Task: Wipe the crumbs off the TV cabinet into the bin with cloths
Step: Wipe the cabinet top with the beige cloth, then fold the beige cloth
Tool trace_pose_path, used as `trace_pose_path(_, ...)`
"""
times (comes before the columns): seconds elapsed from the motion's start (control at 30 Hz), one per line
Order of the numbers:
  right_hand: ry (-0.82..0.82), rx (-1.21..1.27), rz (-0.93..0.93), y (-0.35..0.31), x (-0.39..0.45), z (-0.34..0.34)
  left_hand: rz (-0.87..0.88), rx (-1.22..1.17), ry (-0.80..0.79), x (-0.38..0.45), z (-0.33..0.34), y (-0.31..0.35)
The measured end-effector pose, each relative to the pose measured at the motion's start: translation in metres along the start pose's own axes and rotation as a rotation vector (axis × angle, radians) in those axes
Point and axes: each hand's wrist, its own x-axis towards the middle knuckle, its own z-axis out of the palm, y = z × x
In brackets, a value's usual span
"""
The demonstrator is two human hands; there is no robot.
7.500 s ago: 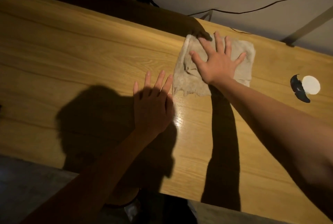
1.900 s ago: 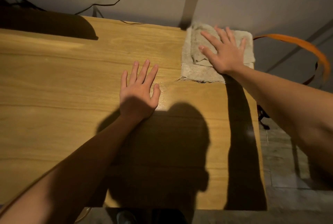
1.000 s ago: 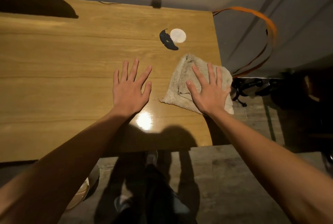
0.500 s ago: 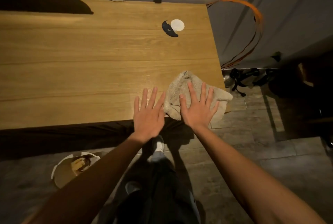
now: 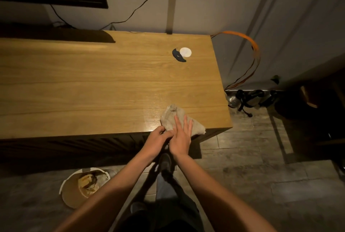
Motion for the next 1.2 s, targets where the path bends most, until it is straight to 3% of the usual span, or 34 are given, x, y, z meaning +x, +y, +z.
trace_pose_path(0.17, -0.131, 0.065, -0.028, -0.011, -0.010, -0.006, -0.190, -0.197, 0.082, -0.017, -0.010, 0.007)
trace_pose_path(0.37, -0.253, 0.175, -0.158, -0.033, -0.026, -0.015, -0.242, -0.399, 0.065, -0.045, -0.047, 0.030)
trace_pose_path(0.57, -0.275, 0.327, -0.283, -0.063, -0.047, -0.028, -0.200, -0.403, -0.015, -0.084, -0.085, 0.044)
trace_pose_path(0.77, -0.377, 0.386, -0.408, -0.090, -0.071, -0.040, -0.038, -0.185, -0.053, -0.125, -0.112, 0.067)
trace_pose_path(0.93, -0.483, 0.304, -0.536, -0.109, -0.092, -0.041, 0.079, 0.173, -0.080, -0.158, -0.135, 0.096)
trace_pose_path(1.1, -0.500, 0.219, -0.654, -0.127, -0.114, -0.025, 0.322, 0.465, 0.111, -0.178, -0.146, 0.108)
trace_pose_path(1.2, -0.534, 0.166, -0.682, -0.132, -0.118, -0.019, 0.439, 0.487, 0.062, -0.193, -0.153, 0.107)
